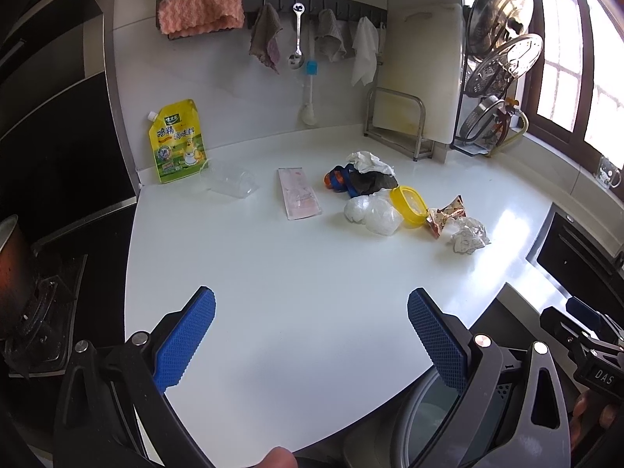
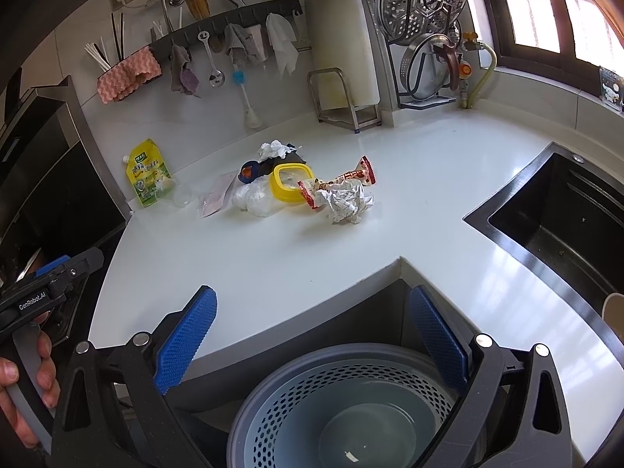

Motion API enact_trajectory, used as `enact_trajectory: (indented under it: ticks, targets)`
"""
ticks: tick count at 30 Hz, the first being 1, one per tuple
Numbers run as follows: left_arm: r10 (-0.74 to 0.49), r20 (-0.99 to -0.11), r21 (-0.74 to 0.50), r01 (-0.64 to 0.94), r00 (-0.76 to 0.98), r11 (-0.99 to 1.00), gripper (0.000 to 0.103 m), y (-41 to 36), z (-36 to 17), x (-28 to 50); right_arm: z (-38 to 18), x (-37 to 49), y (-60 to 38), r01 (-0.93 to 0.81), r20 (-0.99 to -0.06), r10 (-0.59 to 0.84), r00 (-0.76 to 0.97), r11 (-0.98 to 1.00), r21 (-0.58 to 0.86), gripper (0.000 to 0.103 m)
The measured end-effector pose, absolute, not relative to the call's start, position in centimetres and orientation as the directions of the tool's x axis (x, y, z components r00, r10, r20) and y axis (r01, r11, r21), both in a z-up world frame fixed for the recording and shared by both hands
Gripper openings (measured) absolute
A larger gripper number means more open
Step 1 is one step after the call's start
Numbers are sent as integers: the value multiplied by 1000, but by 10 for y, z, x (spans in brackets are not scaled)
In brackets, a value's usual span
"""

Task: Collect trash

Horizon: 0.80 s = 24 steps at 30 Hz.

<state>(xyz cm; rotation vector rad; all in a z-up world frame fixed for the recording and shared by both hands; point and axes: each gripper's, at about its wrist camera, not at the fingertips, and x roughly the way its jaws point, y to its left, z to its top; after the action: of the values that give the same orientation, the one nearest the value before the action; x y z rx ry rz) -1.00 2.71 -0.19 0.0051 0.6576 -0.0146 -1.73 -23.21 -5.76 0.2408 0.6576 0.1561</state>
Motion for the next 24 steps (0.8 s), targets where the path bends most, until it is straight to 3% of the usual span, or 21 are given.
enact_trajectory:
  ticks: [24]
  targets:
    - [-14,-621,0,18,784,1000,97,24,-5,-7,-65,-7,-237,-61,-610,217,762,962,267,94]
